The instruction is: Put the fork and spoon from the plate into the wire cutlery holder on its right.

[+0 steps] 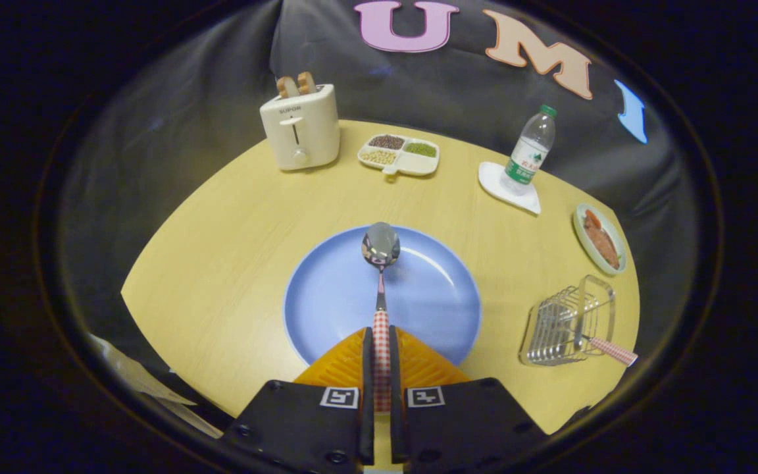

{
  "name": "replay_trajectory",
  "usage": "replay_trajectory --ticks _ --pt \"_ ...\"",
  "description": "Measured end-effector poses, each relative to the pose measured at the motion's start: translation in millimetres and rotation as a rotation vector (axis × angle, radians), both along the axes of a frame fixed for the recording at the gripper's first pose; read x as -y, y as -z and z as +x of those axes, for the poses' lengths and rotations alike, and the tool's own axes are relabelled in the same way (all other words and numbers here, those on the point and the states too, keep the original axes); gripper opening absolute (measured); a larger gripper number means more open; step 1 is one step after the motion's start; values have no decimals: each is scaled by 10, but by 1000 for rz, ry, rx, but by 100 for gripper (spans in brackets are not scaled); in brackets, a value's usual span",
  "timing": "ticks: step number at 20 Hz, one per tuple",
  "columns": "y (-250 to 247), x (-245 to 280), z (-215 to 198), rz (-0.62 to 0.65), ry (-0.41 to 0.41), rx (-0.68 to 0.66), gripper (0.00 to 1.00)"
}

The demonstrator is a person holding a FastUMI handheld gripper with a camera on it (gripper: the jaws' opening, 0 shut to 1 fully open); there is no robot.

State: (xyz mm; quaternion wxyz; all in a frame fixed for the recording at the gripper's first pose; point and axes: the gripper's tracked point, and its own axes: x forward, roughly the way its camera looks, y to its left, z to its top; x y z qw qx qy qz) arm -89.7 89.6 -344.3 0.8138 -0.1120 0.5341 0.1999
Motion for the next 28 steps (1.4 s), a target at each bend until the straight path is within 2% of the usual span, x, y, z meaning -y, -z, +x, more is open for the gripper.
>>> replay_trajectory --ticks 7,15,25,28 --pt "-414 378 257 23 1 1 13" --pt "-778 1104 460 -64 -71 -8 13" --pt "-970 1940 478 -178 -161 -150 13" --pt "-964 2103 429 -207 -211 -205 13"
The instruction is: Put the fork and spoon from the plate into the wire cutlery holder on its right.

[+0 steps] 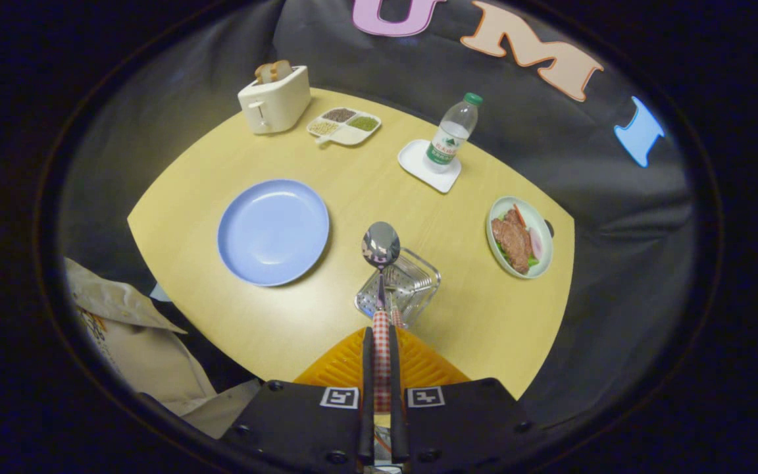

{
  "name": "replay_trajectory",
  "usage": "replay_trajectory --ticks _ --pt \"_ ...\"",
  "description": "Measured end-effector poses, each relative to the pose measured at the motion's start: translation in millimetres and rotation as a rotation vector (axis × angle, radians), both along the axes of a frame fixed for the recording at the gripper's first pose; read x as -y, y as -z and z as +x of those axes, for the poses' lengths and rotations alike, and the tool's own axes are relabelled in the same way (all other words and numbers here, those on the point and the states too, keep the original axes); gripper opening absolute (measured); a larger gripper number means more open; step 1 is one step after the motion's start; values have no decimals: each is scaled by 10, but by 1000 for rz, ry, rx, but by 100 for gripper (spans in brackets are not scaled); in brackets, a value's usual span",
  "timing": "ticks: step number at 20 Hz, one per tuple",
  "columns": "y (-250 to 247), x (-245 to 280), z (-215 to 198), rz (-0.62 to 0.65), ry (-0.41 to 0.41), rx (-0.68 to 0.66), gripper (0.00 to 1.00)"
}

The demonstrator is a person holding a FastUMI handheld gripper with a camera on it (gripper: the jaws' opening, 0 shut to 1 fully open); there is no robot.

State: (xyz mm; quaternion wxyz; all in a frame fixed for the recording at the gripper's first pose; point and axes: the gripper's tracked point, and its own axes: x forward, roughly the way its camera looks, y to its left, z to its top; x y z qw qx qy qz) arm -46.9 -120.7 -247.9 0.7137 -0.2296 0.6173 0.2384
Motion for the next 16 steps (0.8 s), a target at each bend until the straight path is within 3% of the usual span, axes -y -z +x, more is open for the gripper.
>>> replay_trajectory --ticks 16 --pt "359 379 22 -194 -61 -293 13"
